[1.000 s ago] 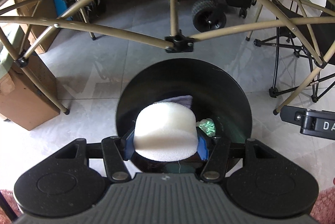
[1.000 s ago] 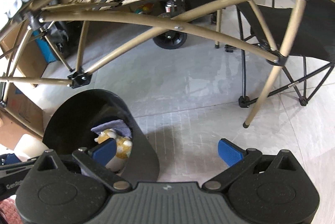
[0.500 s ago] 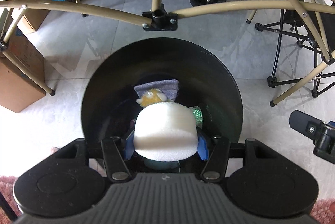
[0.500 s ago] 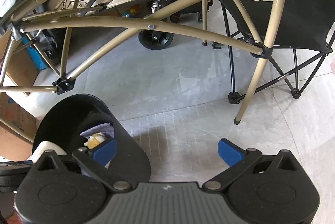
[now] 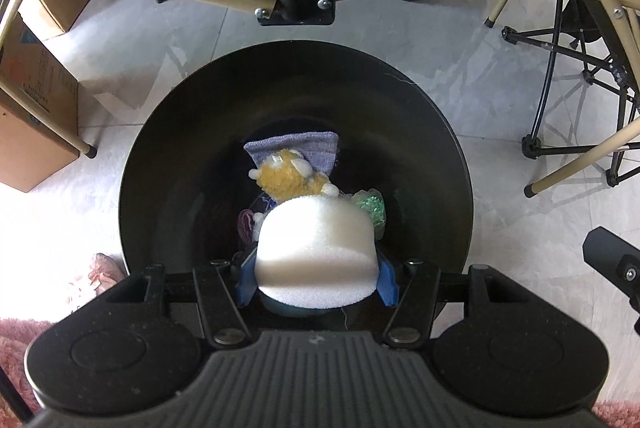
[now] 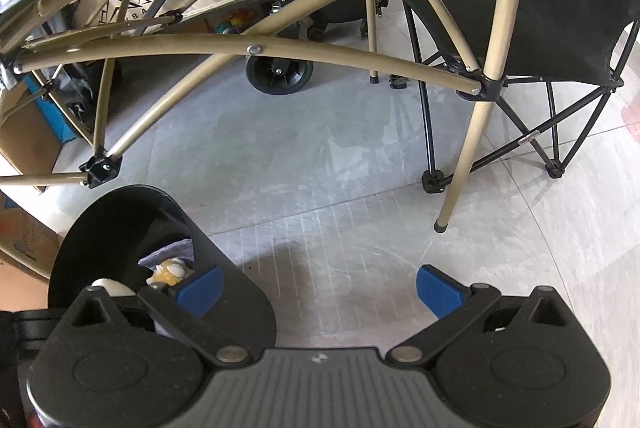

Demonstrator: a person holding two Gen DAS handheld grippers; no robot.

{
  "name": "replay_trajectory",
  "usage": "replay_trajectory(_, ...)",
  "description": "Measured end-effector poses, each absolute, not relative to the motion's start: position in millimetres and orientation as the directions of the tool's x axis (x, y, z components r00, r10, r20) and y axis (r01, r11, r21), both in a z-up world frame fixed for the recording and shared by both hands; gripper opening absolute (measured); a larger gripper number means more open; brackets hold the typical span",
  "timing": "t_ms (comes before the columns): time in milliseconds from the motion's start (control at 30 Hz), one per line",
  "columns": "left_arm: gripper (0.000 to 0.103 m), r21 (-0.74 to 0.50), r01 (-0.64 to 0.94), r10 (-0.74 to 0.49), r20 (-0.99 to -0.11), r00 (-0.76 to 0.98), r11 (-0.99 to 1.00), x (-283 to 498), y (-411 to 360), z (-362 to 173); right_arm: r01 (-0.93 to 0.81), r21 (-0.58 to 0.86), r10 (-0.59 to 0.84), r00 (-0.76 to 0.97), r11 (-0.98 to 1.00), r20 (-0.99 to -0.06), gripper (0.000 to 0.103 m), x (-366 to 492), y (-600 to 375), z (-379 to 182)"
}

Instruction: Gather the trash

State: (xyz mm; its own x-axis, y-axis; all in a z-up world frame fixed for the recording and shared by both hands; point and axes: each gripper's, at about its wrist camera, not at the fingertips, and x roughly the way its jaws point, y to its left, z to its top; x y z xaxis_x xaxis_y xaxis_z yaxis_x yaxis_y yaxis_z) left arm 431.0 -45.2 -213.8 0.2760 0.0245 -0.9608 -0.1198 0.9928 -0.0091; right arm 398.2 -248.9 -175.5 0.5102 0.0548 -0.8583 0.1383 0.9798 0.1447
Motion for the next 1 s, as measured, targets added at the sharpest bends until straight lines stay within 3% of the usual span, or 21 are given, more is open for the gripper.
replay_trajectory(300,0.06,0.006,-0.114,0.035,-0.965,0.259,0.993,432.0,-47.0,-217.2,0.132,0.147,0.061,0.505,0.98,-0.861,0.103,398.1,-248.3,-176.9)
replay_trajectory(333,0.065,0.006,-0.113,0.035,-0.966,0.257,0.994,431.8,-47.2,-217.2,0.133,0.147,0.061,0.505,0.98,-0.861,0.103,398.0,-248.3,-176.7)
replay_trajectory(433,0.093,0.009,-0.133,0.044,-0.964,0.262,0.991,432.2,-45.3,-216.1,0.131,0.147,0.062,0.505,0.98,-0.861,0.103,397.8,-247.9,-176.4)
replay_trajectory(500,0.102,0.011,-0.146,0.05,-0.963,0.265,0.989,432.2,-43.1,-214.8,0.13,0.147,0.062,0.505,0.98,-0.861,0.103,397.5,-247.3,-176.3)
replay_trajectory(1000,0.103,0.036,-0.147,0.071,-0.968,0.24,0.989,431.7,-42.4,-217.7,0.126,0.15,0.066,0.508,0.981,-0.859,0.103,397.0,-246.4,-175.4)
